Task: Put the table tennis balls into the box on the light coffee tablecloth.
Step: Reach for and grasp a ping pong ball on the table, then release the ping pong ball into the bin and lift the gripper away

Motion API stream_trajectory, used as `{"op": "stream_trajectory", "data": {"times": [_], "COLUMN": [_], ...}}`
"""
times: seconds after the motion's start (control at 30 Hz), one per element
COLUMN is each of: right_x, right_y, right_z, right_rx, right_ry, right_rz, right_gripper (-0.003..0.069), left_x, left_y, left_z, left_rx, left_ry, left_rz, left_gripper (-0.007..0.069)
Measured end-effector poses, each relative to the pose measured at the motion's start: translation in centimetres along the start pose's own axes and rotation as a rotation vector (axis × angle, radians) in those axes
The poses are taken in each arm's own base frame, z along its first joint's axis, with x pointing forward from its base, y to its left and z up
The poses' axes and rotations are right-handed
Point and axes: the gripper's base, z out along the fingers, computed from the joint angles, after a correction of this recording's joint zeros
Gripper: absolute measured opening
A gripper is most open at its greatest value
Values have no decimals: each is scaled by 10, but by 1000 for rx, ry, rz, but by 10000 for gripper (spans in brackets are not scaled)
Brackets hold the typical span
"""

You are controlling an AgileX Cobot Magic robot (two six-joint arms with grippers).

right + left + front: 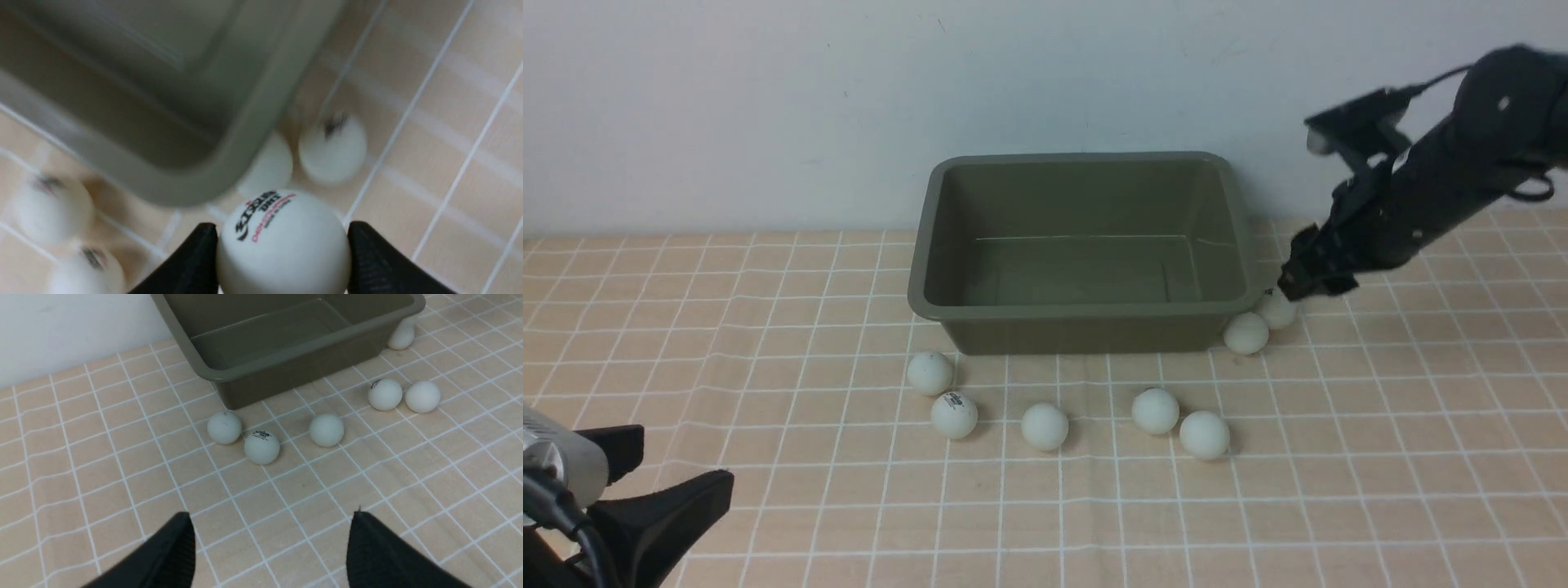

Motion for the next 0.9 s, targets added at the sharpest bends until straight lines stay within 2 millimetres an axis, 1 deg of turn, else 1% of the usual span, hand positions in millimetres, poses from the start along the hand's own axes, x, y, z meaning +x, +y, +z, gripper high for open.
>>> {"op": "stream_trajectory", "data": {"times": [0.03,0.1,0.13,0.2,0.27,0.3,0.37,0.4,0.43,0.53,0.6,0.67,0.77,0.8,0.83,0.9], "right_x": [-13,-25,-33,-44,-51,-53,-61,-61,-62,-63,-62,-62,-65,-65,-68,-70], "right_y": [1,3,5,7,7,8,7,7,6,3,2,0,-2,-3,-4,-9], "right_z": [-12,-20,-24,-23,-14,-14,2,3,15,35,44,49,52,52,50,43], "right_rx": [-18,-46,-82,-138,-190,-197,-254,-260,-280,-304,-309,-307,-278,-275,-254,-211], "right_ry": [-53,-94,-115,-136,-136,-144,-130,-127,-105,-69,-58,-56,-92,-95,-120,-131], "right_rz": [13,15,22,14,-1,-6,-15,-15,-17,-34,-39,-40,-33,-32,-34,-58], "right_gripper": [363,363,363,363,363,363,363,363,363,363,368,395,489,495,526,549], "left_x": [1,1,1,1,1,1,1,1,1,2,2,3,3,3,3,3], "left_y": [0,-1,-1,-1,-1,-1,-1,-1,-1,-1,-2,-2,-2,-2,-2,-2], "left_z": [0,0,0,0,0,0,0,0,0,0,0,0,0,0,0,0], "left_rx": [4,9,9,9,9,9,9,10,11,14,20,24,26,26,26,26], "left_ry": [6,11,11,11,12,12,12,12,13,17,24,29,30,30,30,31], "left_rz": [1,1,1,1,1,1,2,2,2,2,2,2,2,2,2,2], "left_gripper": [413,413,413,413,413,413,413,413,413,413,413,413,413,413,413,413]}}
